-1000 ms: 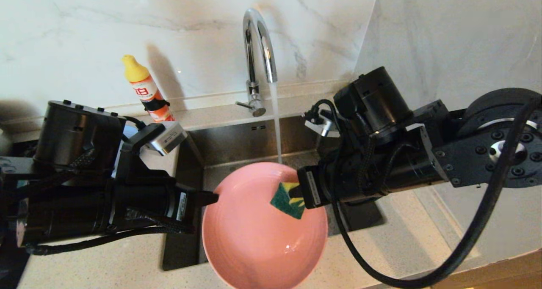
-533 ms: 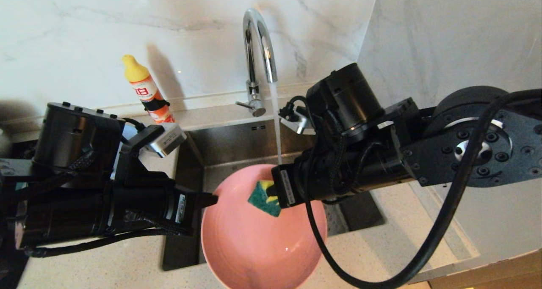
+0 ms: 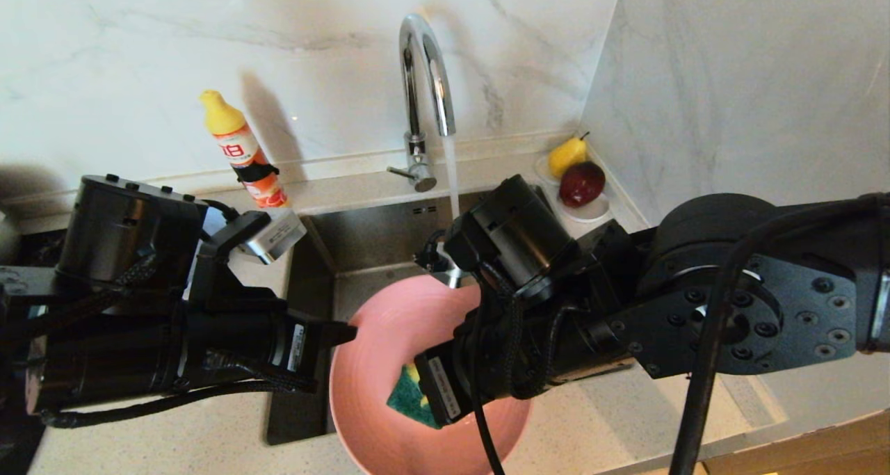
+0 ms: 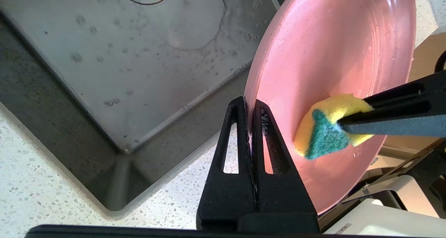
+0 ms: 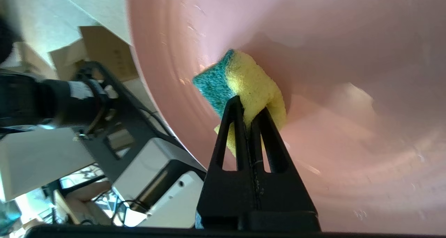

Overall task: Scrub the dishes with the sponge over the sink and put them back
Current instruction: Wipe the plate

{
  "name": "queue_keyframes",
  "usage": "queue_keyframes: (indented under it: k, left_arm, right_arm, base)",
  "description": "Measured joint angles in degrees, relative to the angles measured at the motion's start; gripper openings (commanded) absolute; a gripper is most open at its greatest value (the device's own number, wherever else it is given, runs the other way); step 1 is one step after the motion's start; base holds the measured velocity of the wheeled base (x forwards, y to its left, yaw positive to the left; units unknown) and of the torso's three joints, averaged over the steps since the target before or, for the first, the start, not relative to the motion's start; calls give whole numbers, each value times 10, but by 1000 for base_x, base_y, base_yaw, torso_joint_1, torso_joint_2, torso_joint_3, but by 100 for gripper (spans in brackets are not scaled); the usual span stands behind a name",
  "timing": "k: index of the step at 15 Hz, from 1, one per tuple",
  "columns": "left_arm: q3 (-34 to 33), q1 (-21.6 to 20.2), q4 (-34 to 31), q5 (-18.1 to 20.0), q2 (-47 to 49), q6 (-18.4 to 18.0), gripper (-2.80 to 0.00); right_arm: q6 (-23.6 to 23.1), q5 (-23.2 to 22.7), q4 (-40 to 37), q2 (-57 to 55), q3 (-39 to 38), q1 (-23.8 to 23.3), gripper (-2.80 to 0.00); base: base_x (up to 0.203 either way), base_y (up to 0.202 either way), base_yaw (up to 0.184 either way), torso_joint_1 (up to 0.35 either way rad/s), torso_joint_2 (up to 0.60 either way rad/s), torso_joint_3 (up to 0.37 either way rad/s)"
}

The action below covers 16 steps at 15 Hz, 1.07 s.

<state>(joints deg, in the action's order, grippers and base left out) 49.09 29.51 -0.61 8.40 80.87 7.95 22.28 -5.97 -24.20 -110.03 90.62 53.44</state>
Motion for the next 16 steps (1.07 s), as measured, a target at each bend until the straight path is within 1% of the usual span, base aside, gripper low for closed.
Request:
queue_keyframes:
  k: [2,6,9,13,16]
  left_arm:
    - [0,0,0,0,0,0,-280]
    - [2,0,0,-1,1,2,-280]
    - [4,0,0,-1,0,3,-280]
    - [3,0,0,-1,0,4,-280]
    - [0,-1,0,-2,2,4,-280]
  right_arm:
    - [-2,10,-1,10,-14,-1,-280]
    - [-16,14,1,46,-69,-7,-280]
    - [-19,17,3,75,-105,-31,-280]
    - [-21,18,4,95,-108,-58,-280]
    - [-23,17,3,111,-82,-76,-280]
  base:
    - [0,0,0,0,0,0]
    - [0,0,0,0,0,0]
    - [0,0,0,0,0,0]
    - [0,0,0,0,0,0]
    - [0,0,0,0,0,0]
